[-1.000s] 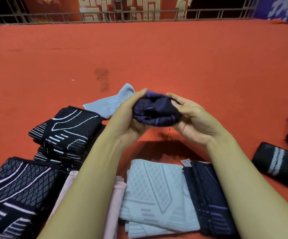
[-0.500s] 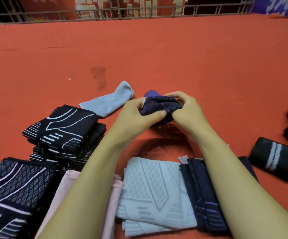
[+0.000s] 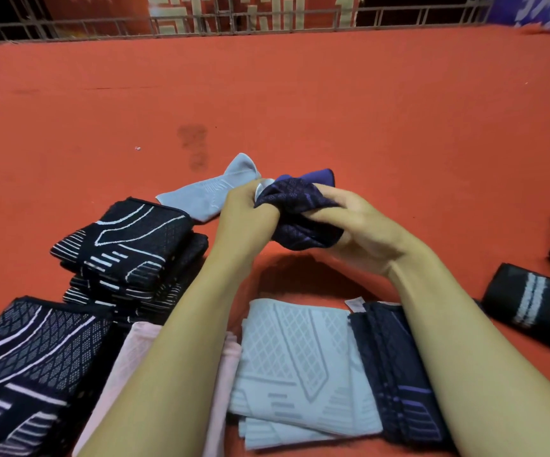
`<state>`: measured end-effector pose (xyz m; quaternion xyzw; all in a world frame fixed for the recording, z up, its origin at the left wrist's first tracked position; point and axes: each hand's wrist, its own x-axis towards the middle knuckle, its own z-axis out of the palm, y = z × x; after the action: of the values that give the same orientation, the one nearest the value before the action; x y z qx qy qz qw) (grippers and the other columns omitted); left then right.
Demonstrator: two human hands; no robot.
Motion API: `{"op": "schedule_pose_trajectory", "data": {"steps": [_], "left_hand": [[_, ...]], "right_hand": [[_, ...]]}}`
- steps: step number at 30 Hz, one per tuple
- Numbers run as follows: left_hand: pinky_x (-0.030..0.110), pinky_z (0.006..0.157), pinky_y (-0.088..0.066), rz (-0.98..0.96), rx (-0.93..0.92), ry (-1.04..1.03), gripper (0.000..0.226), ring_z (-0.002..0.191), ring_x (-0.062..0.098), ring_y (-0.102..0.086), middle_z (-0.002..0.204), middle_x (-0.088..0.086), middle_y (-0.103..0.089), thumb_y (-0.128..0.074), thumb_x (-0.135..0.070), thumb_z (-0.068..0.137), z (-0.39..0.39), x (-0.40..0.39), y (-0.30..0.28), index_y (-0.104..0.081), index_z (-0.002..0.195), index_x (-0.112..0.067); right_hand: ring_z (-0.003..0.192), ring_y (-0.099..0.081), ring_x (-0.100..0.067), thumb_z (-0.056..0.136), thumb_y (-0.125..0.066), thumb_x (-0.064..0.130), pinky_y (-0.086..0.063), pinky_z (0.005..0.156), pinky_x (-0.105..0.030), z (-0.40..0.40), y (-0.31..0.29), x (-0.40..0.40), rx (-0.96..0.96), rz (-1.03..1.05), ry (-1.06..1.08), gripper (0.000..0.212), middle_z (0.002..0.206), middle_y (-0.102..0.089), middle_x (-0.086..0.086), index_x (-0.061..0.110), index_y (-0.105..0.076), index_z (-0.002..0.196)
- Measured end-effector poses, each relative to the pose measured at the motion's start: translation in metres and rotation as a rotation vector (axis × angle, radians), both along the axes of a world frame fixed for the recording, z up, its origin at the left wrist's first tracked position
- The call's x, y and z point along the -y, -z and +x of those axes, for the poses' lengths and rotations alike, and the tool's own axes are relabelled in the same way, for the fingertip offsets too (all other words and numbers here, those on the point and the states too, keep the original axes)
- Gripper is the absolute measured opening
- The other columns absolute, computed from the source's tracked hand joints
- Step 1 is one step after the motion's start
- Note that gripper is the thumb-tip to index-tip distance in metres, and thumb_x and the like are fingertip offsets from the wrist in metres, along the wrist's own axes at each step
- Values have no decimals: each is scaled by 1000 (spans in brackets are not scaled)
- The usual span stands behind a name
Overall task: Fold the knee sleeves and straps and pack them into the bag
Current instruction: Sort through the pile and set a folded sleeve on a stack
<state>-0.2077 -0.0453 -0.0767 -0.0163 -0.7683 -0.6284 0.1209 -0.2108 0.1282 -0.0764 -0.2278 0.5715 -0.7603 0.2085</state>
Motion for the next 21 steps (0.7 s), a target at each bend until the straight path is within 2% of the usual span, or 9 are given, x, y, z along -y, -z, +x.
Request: {"op": "schedule_pose_trajectory", "data": {"steps": [2,5,7,9,10,12,15,18,21], "left_hand": [[34,67,-42,-10,-15,-46,7,65,13,-42,63,-9,-48,-48,-17,72,0,2,1,-54,69,-14],[26,57,-38,-170,-111,-50,11,58,6,-44,57,-12,-53,-50,-14,67,7,-6,1,-58,72,-19],[26,57,-39,-159,-151,89,16,60,6,-45,60,-4,-53,-54,-4,69,12,-15,0,-61,77,-15],[28,63,-39,-36,-98,314,19,68,12,-46,66,-1,-50,-54,4,67,15,-17,-5,-61,77,-11],[31,67,-40,50,-53,413,20,73,16,-47,71,2,-50,-53,4,64,15,-16,-8,-60,78,-7],[33,68,-44,270,66,465,23,73,19,-51,73,5,-54,-48,3,60,16,-14,-17,-61,78,-5],[28,59,-48,535,213,230,28,62,20,-50,68,3,-52,-42,-7,56,10,-8,-21,-65,70,-16],[23,54,-41,331,172,-50,24,58,14,-43,67,-5,-46,-49,-20,65,0,1,-15,-48,88,-20],[25,56,-37,242,132,-127,11,60,12,-46,67,-9,-50,-50,-24,70,-7,3,-11,-47,80,-25]], "right_hand": [[98,-66,-21,90,-68,8,-53,86,-34,-5,4,0,-125,231,109,32,103,-70,-10,4,-65,122],[80,-70,-20,86,-70,11,-52,68,-31,-18,15,6,-229,599,522,9,80,-73,-1,17,-71,92],[77,-68,-24,82,-68,11,-43,61,-28,-22,18,4,-337,819,721,14,78,-71,-2,21,-71,91],[77,-61,-24,82,-69,7,-37,57,-24,-24,19,-2,-408,931,791,24,82,-68,-3,24,-72,99],[77,-62,-23,83,-68,7,-40,57,-24,-24,21,-4,-392,909,793,25,83,-70,-3,24,-72,100],[75,-66,-17,84,-63,4,-50,59,-26,-23,19,-4,-293,663,721,22,81,-73,-2,20,-74,94],[71,-70,-13,88,-38,-18,-57,63,-24,-12,12,4,-72,246,428,47,76,-73,-3,13,-73,89],[83,-70,-17,86,-34,-22,-58,76,-28,-5,7,9,-54,144,253,53,87,-74,-7,11,-74,93],[84,-60,-22,81,-43,-16,-56,74,-24,0,5,12,-30,104,229,39,91,-62,-14,6,-71,96]]}}
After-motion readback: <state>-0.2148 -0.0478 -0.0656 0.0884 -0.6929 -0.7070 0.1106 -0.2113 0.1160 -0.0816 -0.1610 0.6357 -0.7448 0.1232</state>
